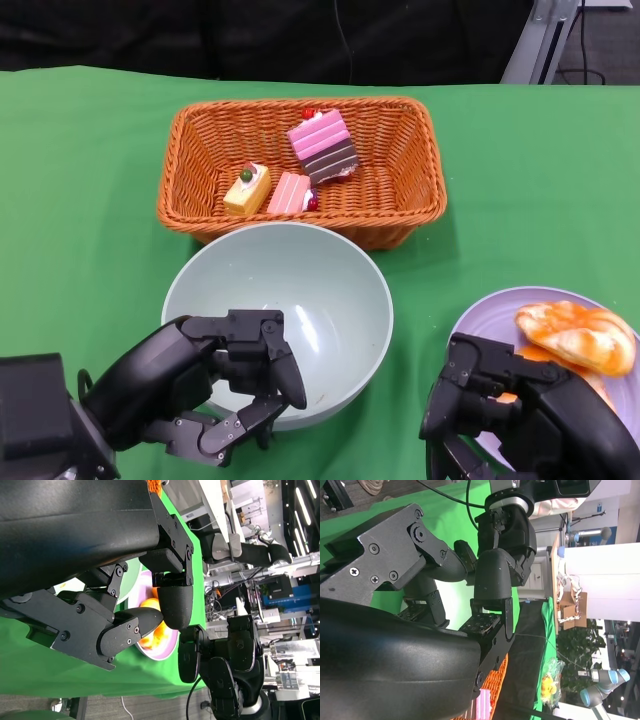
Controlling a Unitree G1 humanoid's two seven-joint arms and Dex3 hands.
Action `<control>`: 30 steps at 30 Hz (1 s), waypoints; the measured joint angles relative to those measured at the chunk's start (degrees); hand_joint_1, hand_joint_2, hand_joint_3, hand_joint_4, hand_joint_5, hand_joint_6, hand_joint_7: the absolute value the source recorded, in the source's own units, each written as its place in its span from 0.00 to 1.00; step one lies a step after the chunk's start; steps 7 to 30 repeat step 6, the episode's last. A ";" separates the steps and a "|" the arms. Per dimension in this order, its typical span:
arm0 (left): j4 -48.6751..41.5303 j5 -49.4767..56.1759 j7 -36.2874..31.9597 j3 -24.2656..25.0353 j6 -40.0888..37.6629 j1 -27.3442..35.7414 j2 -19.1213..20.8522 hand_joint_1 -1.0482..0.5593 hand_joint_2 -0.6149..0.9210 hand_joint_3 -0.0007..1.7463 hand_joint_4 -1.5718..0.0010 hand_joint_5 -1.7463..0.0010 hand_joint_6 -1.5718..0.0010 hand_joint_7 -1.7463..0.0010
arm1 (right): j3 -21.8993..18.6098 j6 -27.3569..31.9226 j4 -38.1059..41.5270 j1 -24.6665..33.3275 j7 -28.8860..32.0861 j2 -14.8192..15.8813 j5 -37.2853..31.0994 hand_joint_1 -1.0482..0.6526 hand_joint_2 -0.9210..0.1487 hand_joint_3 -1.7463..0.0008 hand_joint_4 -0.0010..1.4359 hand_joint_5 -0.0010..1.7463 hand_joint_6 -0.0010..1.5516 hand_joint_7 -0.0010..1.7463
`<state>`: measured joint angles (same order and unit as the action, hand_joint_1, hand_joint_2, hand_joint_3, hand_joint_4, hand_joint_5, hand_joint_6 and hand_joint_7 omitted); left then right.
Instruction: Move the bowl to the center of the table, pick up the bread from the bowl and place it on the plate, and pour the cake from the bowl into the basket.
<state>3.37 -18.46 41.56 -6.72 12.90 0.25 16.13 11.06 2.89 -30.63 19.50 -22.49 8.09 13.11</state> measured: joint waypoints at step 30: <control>1.14 0.03 0.01 0.00 -0.37 0.97 0.55 0.52 0.85 0.52 0.55 0.00 0.56 0.13 | 0.43 -0.05 -0.01 0.89 -0.24 0.56 -0.09 0.56 0.35 0.33 0.48 0.97 0.42 0.81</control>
